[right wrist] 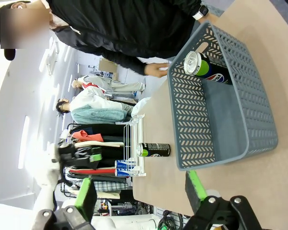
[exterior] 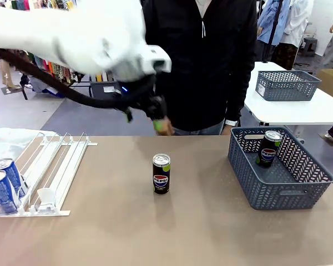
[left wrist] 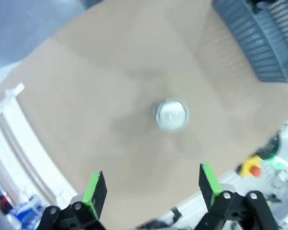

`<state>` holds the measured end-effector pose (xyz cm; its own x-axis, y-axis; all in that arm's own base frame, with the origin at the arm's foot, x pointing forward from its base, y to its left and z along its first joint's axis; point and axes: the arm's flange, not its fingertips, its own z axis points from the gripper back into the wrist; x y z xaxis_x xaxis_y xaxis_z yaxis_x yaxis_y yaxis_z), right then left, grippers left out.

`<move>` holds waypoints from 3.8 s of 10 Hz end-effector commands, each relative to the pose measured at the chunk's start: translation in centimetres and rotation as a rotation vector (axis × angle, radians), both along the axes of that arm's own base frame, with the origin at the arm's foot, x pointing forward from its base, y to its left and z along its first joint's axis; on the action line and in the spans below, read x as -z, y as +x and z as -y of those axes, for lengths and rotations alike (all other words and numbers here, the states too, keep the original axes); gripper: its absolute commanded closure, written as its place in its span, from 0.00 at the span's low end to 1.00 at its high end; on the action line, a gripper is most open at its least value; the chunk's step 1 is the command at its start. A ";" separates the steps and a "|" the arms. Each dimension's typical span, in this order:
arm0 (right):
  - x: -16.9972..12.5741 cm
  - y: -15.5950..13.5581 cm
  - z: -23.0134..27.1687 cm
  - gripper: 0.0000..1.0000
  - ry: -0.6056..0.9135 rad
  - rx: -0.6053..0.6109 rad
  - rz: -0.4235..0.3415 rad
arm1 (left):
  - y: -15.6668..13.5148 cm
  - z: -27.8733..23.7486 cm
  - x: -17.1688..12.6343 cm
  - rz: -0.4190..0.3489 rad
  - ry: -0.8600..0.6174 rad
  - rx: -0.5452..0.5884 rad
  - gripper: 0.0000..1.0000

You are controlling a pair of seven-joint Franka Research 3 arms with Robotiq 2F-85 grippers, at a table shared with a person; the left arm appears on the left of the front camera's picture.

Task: Retrieve and store the cans from the dispenser.
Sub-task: Pick up the last remaining can from one row of the Automatic Can Dispenser and place it in the middle of the table, then pick up one can from the Automatic Can Dispenser and place it in the middle of the table.

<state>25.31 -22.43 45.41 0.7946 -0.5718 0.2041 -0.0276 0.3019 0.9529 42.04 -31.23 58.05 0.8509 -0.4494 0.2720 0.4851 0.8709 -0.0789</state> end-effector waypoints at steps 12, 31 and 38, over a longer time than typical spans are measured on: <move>-0.3 0.0 0.0 0.00 0.017 0.002 0.009 | -12.5 -45.5 8.0 -0.265 -0.968 -0.578 0.00; -0.3 0.0 0.0 0.00 0.017 0.002 0.009 | -9.1 -40.6 7.6 -0.085 0.001 -0.450 0.00; -0.3 0.0 0.0 0.00 0.017 0.002 0.009 | -7.4 -36.5 12.8 -0.202 -0.003 -0.427 0.00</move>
<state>25.31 -22.47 45.38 0.7946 -0.5723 0.2026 -0.0262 0.3011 0.9532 34.50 5.78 45.76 0.9924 -0.0784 0.0946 0.0904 0.9875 -0.1294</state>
